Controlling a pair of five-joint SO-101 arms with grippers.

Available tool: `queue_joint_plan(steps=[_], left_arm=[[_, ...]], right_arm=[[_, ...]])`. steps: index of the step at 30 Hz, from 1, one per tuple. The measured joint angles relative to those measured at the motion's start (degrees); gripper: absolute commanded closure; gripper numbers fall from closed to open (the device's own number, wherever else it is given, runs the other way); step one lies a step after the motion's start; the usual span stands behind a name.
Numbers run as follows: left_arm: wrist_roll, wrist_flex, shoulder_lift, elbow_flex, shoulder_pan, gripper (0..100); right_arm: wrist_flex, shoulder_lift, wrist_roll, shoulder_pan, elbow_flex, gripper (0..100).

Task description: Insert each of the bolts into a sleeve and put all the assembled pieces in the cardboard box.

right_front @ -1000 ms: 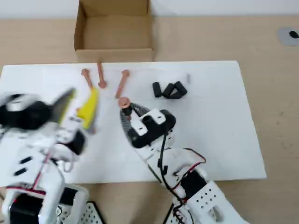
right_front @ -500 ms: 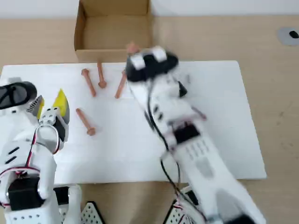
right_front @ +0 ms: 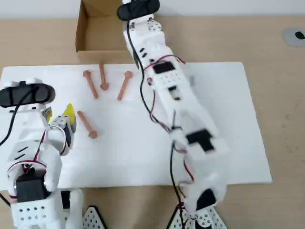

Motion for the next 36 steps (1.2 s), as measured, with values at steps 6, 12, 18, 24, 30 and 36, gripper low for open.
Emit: queue_joint_plan(steps=[6,12,18,24,30,36], left_arm=[[-0.4,0.0,0.0,0.6,0.0,83],[-0.4,0.0,0.0,0.6,0.0,83],[-0.4,0.0,0.0,1.2,0.0,82],[-0.4,0.0,0.0,2.2,0.0,82],[-0.3,0.0,0.0,2.2,0.0,79],[3.8,1.8,0.6,-0.7,0.0,79]], right_arm=[[3.3,20.5,0.0,1.1,-22.0,98.6],[10.1,36.9,2.3,1.7,-42.5,98.5],[16.3,49.1,5.2,1.8,-58.5,88.2],[25.2,54.6,5.9,1.8,-71.5,76.5],[32.7,55.9,5.9,1.8,-79.3,75.6],[40.8,53.2,5.9,1.8,-79.6,75.8]])
